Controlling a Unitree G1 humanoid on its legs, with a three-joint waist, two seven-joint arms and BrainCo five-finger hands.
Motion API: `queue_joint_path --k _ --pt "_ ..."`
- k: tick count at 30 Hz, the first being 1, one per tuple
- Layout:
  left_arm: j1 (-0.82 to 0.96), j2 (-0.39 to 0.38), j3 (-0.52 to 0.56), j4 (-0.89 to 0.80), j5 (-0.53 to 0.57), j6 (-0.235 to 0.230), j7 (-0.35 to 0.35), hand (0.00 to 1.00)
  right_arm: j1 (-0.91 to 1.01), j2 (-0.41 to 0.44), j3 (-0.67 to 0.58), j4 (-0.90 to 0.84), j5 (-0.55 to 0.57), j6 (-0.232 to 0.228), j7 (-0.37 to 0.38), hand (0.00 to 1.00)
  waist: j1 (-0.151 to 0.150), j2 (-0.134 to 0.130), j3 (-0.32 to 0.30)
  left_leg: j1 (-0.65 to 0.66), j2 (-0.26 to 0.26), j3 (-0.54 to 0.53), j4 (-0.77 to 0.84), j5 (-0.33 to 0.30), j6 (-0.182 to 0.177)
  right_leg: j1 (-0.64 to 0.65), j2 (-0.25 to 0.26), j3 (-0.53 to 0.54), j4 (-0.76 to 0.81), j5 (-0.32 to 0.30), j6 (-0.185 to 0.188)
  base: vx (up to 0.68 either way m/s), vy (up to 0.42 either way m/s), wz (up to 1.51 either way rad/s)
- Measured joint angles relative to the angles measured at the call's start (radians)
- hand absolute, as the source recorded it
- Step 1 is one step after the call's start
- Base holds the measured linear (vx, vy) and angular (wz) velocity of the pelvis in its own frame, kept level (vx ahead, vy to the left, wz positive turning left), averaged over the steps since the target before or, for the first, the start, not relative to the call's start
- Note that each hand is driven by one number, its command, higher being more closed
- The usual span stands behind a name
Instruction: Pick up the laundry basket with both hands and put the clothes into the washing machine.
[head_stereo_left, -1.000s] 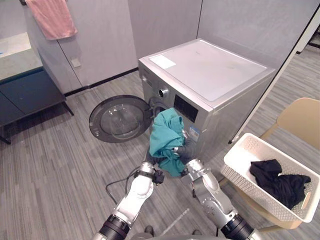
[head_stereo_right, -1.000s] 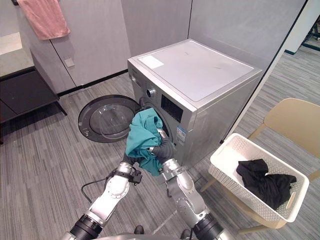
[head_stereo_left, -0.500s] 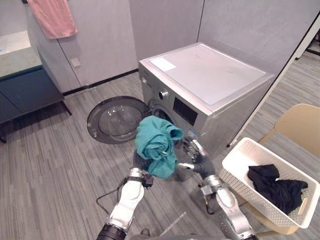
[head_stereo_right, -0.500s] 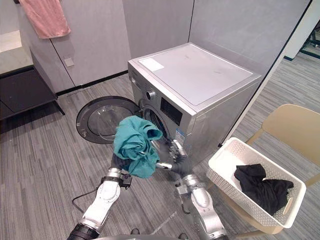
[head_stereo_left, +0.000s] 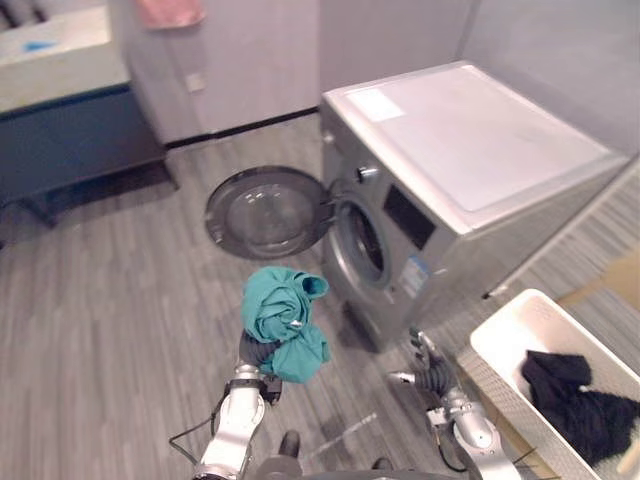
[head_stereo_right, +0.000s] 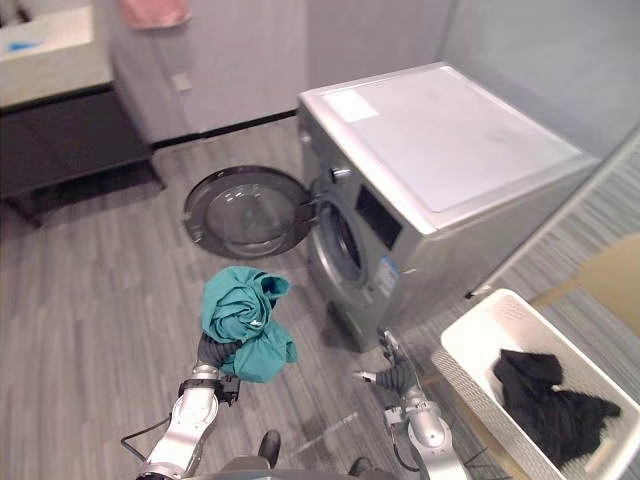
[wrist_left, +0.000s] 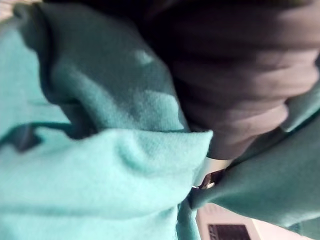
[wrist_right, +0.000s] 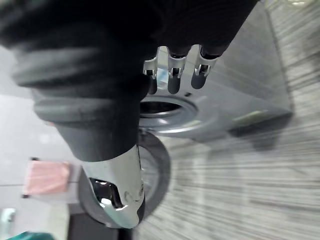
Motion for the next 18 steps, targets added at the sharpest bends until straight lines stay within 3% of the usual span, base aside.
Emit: queue_joint_path --k 5,7,8,9,10,11,12,16,18 --pt "0.06 0.012 0.036 0.061 -0.019 0.002 -0.021 1.0 -0.073 0.068 -0.003 0.146 -0.046 0.019 -0.03 0.0 0.001 -0.008 0.027 0.014 -0.034 -0.008 0.025 -0.024 0.012 0.054 -0.023 -0.035 -0.016 0.001 0.029 0.1 0.056 0.27" --pt "0.089 0.008 0.025 0.062 -0.019 0.006 -0.053 1.0 -0.079 0.077 -0.003 0.174 -0.068 0.038 -0.037 0.0 0.001 -0.023 0.058 0.0 -0.066 -0.005 0.136 -0.148 0.019 0.055 -0.115 -0.039 0.14 -0.087 0.05 0.06 0.095 0.26" --pt "0.096 0.007 0.025 0.063 -0.019 0.007 -0.059 1.0 -0.075 0.076 -0.003 0.175 -0.073 0.04 -0.037 0.0 0.001 -0.03 0.063 0.001 -0.073 -0.005 0.158 -0.17 0.018 0.043 -0.139 -0.025 0.206 -0.109 0.027 0.07 0.084 0.21" --pt "0.104 0.007 0.023 0.068 -0.017 0.01 -0.07 1.0 -0.067 0.069 -0.003 0.173 -0.083 0.044 -0.039 0.0 -0.004 -0.032 0.076 0.005 -0.082 -0.005 0.193 -0.199 0.035 -0.023 -0.178 0.086 0.367 -0.095 -0.046 0.1 0.052 0.05" --pt "0.105 0.011 0.023 0.07 -0.016 0.011 -0.07 1.0 -0.067 0.068 -0.003 0.173 -0.084 0.046 -0.041 0.0 -0.006 -0.03 0.082 0.013 -0.081 -0.006 0.199 -0.206 0.042 -0.067 -0.183 0.161 0.446 -0.066 -0.091 0.22 0.089 0.11" --pt "0.103 0.017 0.02 0.075 -0.014 0.011 -0.07 1.0 -0.07 0.074 -0.001 0.172 -0.084 0.048 -0.041 0.0 -0.024 -0.029 0.094 0.041 -0.075 -0.019 0.202 -0.215 0.051 -0.143 -0.166 0.28 0.56 -0.048 -0.093 0.25 0.055 0.15" --pt "0.101 0.03 0.018 0.076 -0.014 0.013 -0.07 1.0 -0.065 0.079 0.002 0.17 -0.084 0.048 -0.04 0.0 -0.039 -0.02 0.106 0.063 -0.06 -0.036 0.195 -0.225 0.049 -0.176 -0.114 0.328 0.564 -0.094 -0.043 0.26 0.025 0.14" --pt "0.067 0.045 0.008 0.076 -0.007 0.014 -0.071 1.0 -0.068 0.07 0.004 0.163 -0.084 0.048 -0.042 0.0 -0.06 -0.023 0.113 0.151 -0.028 -0.027 0.117 -0.235 0.035 -0.253 -0.027 0.223 0.36 -0.099 -0.025 0.25 -0.03 -0.07" --pt "0.028 0.049 -0.029 0.077 0.0 0.013 -0.085 1.0 -0.062 0.073 0.007 0.16 -0.084 0.048 -0.041 0.0 -0.063 -0.03 0.108 0.19 -0.025 -0.008 0.109 -0.255 -0.015 -0.268 0.028 0.191 0.179 -0.007 -0.069 0.33 -0.076 -0.01"
